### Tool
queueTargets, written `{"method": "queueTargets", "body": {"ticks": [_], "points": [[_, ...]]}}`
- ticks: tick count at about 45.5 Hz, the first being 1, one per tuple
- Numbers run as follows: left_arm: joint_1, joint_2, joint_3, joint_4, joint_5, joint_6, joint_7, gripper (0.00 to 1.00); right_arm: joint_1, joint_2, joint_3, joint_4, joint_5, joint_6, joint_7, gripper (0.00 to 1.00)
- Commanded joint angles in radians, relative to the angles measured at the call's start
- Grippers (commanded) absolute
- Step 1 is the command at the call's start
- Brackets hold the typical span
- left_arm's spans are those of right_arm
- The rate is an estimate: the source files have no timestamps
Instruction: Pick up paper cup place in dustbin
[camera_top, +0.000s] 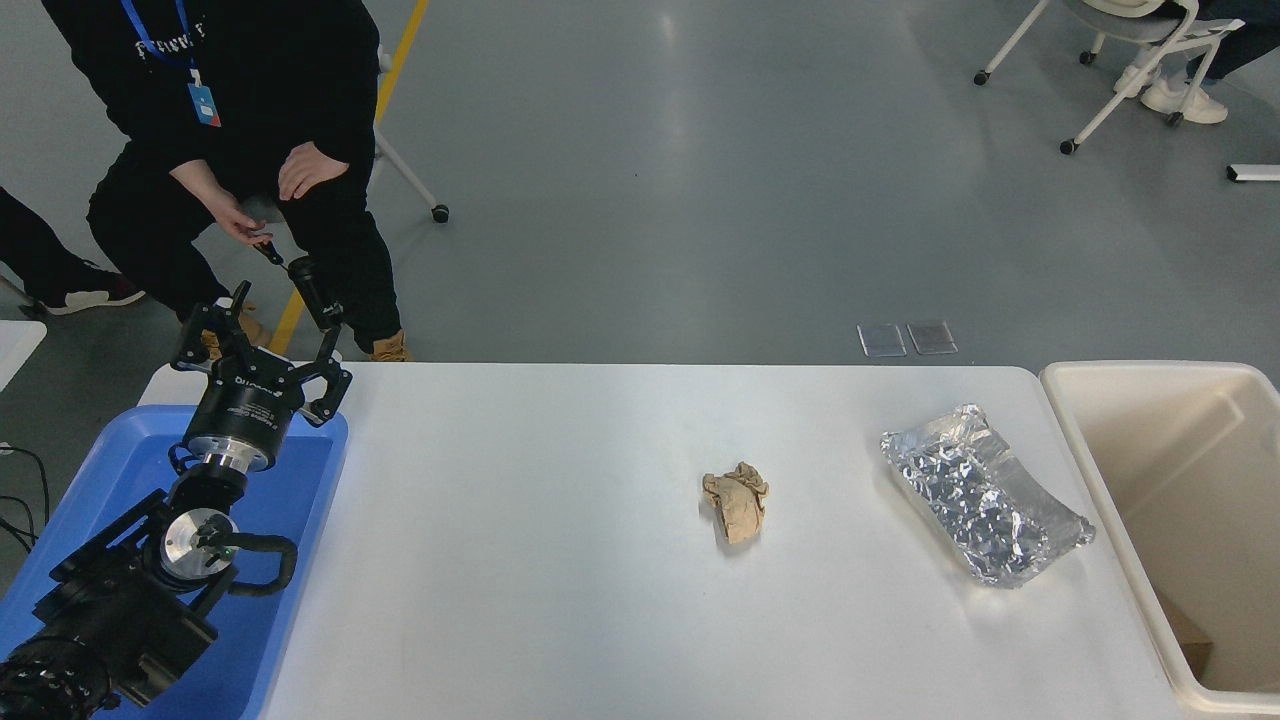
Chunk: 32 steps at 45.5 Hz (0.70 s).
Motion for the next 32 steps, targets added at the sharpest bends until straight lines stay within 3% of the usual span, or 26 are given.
{"method": "queueTargets", "body": {"ticks": [1, 18, 20, 25, 32], "points": [[0.0, 0.0, 0.0, 0.0, 0.0, 0.0, 0.0, 0.99, -0.059, 0.039, 0.051, -0.019, 0.004, -0.017, 0.0, 0.0], [0.0, 0.0, 0.0, -0.001, 0.0, 0.0, 0.0, 0.99, -0.059, 0.049, 0.056, -0.017, 0.007, -0.018, 0.0, 0.0], [0.0, 0.0, 0.0, 0.0, 0.0, 0.0, 0.0, 0.99, -0.059, 0.047, 0.062, -0.017, 0.007, -0.018, 0.0, 0.21], [0.0, 0.0, -0.001, -0.001, 0.0, 0.0, 0.0, 0.99, -0.058, 0.041, 0.074, -0.017, -0.003, -0.02, 0.0, 1.0], [0.0, 0.0, 0.0, 0.0, 0.0, 0.0, 0.0, 0.99, -0.047, 0.038, 0.085, -0.011, -0.011, -0.006, 0.0, 1.0]]}}
